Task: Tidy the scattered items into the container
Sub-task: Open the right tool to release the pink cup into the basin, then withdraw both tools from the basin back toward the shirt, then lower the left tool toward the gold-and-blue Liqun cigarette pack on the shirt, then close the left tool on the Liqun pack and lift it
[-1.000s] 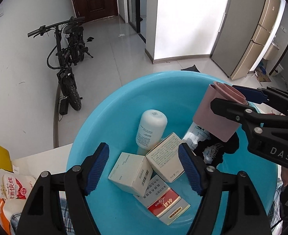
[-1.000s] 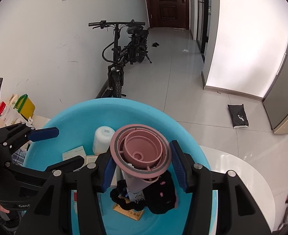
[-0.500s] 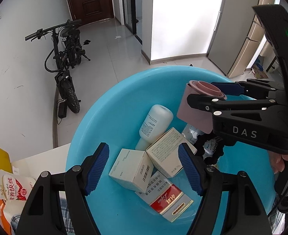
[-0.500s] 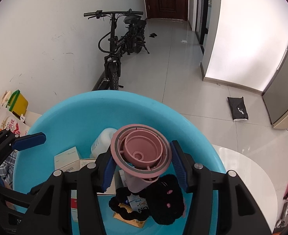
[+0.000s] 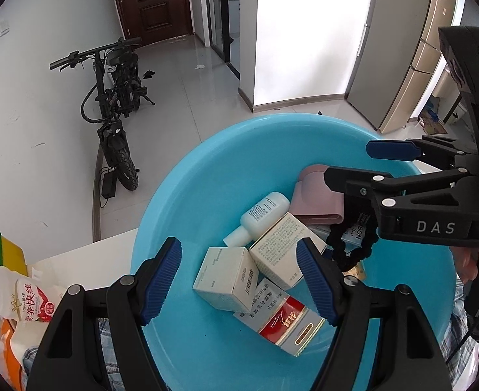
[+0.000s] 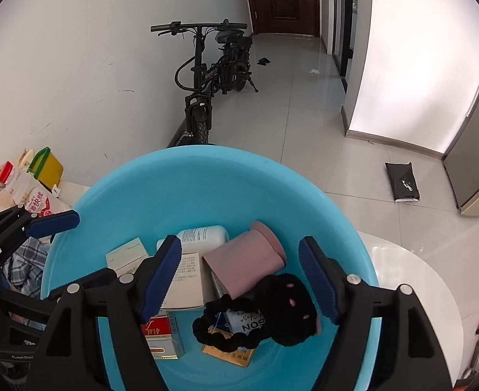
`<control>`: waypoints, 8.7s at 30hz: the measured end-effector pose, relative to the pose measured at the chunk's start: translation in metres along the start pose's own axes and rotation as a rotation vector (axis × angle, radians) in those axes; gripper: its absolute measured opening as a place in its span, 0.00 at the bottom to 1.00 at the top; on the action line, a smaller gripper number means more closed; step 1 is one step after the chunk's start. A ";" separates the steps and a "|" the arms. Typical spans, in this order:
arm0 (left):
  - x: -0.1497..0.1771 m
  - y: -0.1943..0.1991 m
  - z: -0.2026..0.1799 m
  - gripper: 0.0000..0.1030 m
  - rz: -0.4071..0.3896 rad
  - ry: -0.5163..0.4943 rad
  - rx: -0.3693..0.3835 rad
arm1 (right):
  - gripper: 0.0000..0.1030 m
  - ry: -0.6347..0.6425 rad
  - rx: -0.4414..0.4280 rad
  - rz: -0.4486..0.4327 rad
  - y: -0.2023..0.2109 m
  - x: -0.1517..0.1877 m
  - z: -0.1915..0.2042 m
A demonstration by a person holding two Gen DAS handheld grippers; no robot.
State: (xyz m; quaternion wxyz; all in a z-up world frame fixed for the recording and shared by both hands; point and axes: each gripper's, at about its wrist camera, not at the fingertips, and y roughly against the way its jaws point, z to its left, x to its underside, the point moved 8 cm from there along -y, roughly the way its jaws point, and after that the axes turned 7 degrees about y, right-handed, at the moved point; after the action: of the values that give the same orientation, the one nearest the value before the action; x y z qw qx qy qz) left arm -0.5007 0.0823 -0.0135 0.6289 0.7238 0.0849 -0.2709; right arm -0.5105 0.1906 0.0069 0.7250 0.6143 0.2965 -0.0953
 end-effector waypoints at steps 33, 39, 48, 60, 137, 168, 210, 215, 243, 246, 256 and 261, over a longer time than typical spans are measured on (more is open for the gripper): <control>0.044 0.108 -0.010 0.82 -0.088 0.013 0.003 | 0.99 0.026 0.057 -0.077 0.088 0.027 0.018; 0.049 0.123 -0.008 0.82 -0.108 0.034 0.020 | 0.99 0.050 0.047 -0.100 0.109 0.034 0.027; 0.077 0.152 -0.008 0.82 -0.127 0.009 0.036 | 0.99 0.124 0.012 -0.136 0.138 0.053 0.060; 0.116 0.184 -0.005 0.82 -0.151 0.021 0.079 | 0.99 0.172 -0.052 -0.115 0.154 0.095 0.084; 0.363 0.115 -0.028 0.82 0.101 -0.048 0.151 | 0.99 0.260 -0.182 -0.022 0.121 0.302 0.156; 0.373 0.110 -0.021 0.86 0.090 -0.084 0.079 | 0.99 0.221 -0.187 0.021 0.111 0.315 0.142; 0.382 0.115 -0.048 0.86 0.188 -0.287 0.241 | 0.99 0.154 -0.213 0.050 0.110 0.319 0.138; 0.383 0.106 -0.050 0.86 0.207 -0.309 0.234 | 0.99 0.131 -0.209 0.055 0.110 0.318 0.133; 0.382 0.092 -0.044 0.80 0.194 -0.201 0.172 | 0.99 0.083 -0.222 0.069 0.110 0.323 0.122; 0.381 0.090 -0.037 0.56 0.164 -0.193 0.103 | 0.99 0.063 -0.219 0.077 0.108 0.325 0.118; 0.384 0.104 -0.030 0.54 0.145 -0.162 0.126 | 0.99 0.099 -0.235 0.073 0.108 0.323 0.128; 0.390 0.102 -0.030 0.55 0.162 -0.181 0.116 | 0.99 0.118 -0.239 0.071 0.107 0.323 0.135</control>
State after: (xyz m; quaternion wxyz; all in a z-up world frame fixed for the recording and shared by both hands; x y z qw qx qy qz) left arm -0.1179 0.0060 -0.1180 0.6110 0.7360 -0.0465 -0.2879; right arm -0.1545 0.1598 -0.0712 0.7773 0.5381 0.3258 0.0029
